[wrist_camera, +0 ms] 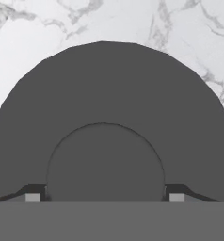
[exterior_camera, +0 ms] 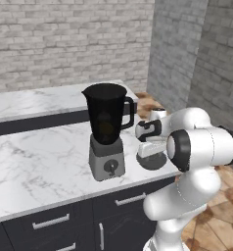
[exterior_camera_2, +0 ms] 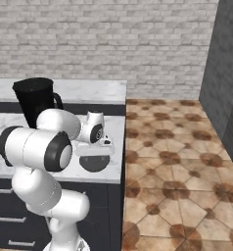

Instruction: Grab the lemon and garlic from the fridge, place them in the blender, close the lid, and turn on the blender to create a marinade.

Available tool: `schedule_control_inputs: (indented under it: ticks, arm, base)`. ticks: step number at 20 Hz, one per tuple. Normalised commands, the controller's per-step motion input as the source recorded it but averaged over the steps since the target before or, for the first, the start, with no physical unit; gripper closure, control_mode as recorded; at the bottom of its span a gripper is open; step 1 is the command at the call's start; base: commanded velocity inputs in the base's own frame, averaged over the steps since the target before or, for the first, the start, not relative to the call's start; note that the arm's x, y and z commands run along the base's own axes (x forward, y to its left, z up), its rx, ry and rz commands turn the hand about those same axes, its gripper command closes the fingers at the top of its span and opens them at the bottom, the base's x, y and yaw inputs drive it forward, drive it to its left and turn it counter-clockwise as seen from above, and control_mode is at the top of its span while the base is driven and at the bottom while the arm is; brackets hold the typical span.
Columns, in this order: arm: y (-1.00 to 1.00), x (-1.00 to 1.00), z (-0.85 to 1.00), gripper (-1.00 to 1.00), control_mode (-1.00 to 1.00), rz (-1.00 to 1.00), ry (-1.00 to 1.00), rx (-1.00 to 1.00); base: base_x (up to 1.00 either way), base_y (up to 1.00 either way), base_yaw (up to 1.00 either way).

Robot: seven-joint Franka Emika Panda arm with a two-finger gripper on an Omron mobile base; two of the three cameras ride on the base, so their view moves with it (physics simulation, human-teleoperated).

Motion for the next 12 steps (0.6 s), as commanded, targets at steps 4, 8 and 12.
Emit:
schedule_control_inputs:
  ticks: [4,8,12]
  arm:
    - [0.01,0.01,-0.24,1.00,-1.00,0.00,0.00,0.00]
    - [0.00,0.04,-0.06,1.00,-1.00,0.00,-0.03,0.00]
    - [0.00,0.00,0.00,1.00,-1.00,0.00,-0.01,0.00]
  base:
    - [0.00,0.00,0.00]
    - [0.00,0.00,0.00]
    - [0.00,0.00,0.00]
